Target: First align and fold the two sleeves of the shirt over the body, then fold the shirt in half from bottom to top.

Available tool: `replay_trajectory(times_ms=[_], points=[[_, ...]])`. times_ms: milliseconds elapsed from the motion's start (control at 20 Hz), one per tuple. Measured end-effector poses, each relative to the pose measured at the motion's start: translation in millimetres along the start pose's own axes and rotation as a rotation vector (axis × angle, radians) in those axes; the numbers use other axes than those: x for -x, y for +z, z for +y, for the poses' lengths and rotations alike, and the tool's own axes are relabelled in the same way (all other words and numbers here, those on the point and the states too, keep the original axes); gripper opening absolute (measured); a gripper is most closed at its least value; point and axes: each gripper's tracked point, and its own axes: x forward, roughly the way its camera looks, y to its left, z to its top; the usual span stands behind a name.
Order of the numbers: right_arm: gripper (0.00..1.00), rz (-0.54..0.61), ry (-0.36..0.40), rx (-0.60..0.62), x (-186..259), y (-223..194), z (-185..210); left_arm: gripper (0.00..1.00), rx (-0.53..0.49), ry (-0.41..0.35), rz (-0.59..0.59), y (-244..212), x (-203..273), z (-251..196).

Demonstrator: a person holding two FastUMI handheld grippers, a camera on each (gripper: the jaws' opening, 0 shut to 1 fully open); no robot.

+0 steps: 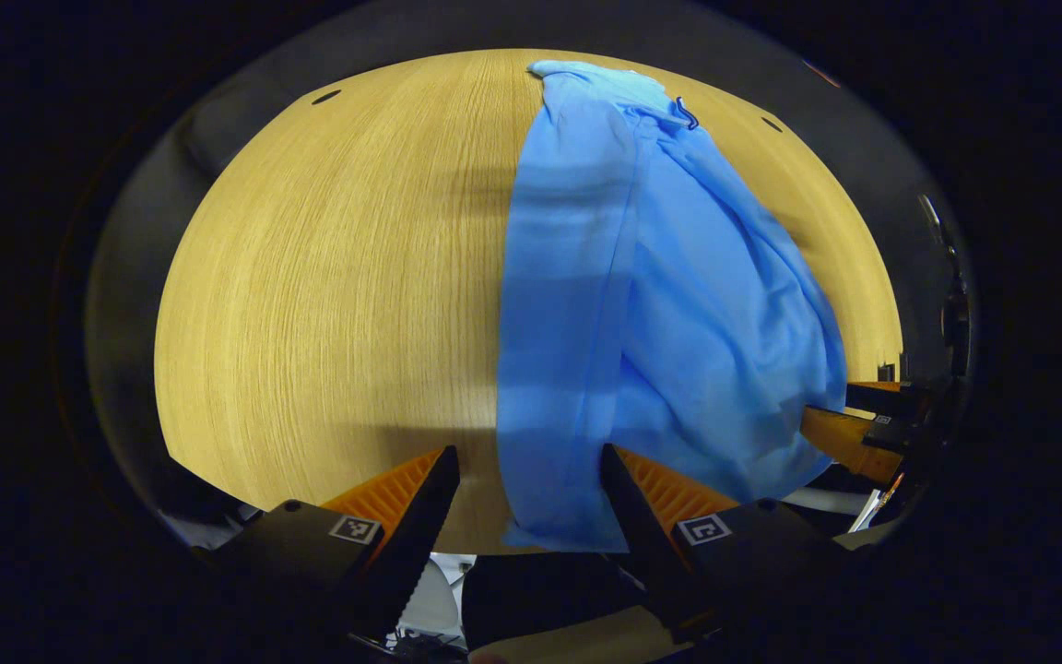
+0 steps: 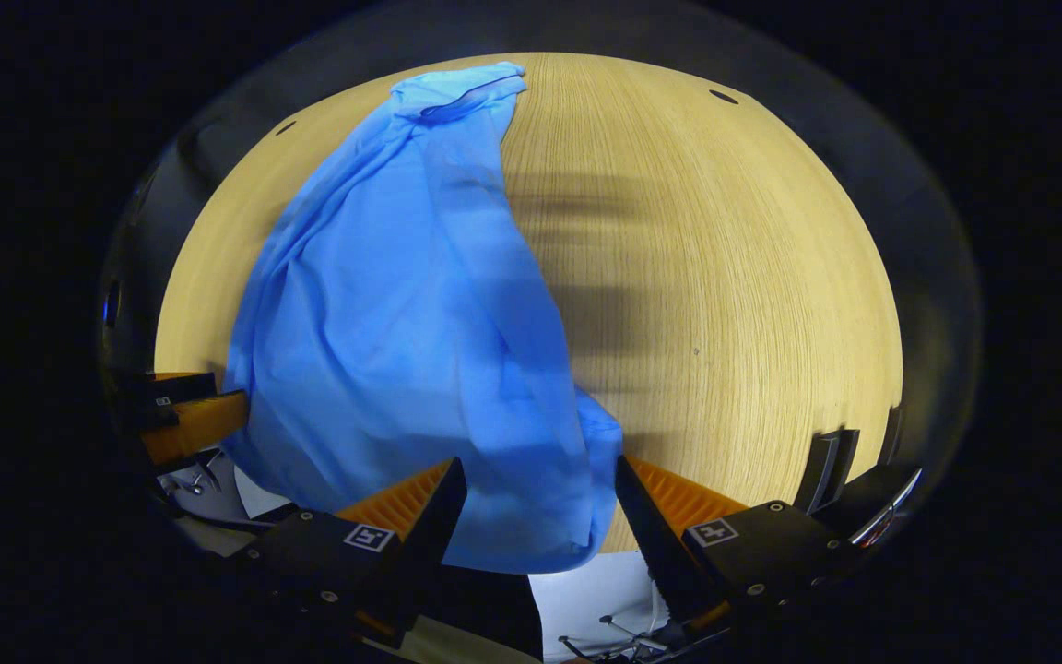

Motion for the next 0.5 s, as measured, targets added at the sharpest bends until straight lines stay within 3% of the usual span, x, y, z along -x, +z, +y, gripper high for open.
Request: replay_trajectory(times_ms=[300,400,500], points=[[0.97,-0.025,-0.001,0.007,-3,3,4,0.99,-0.007,0.049,-0.015,71,-7,22],[0.82,-0.023,0.001,0.016,-4,2,3,1.0,-0.005,0.047,-0.011,99,-11,29],[0.6,-0.032,0.01,0.037,-4,5,4,0.77,-0.01,0.038,-0.009,132,-12,34]])
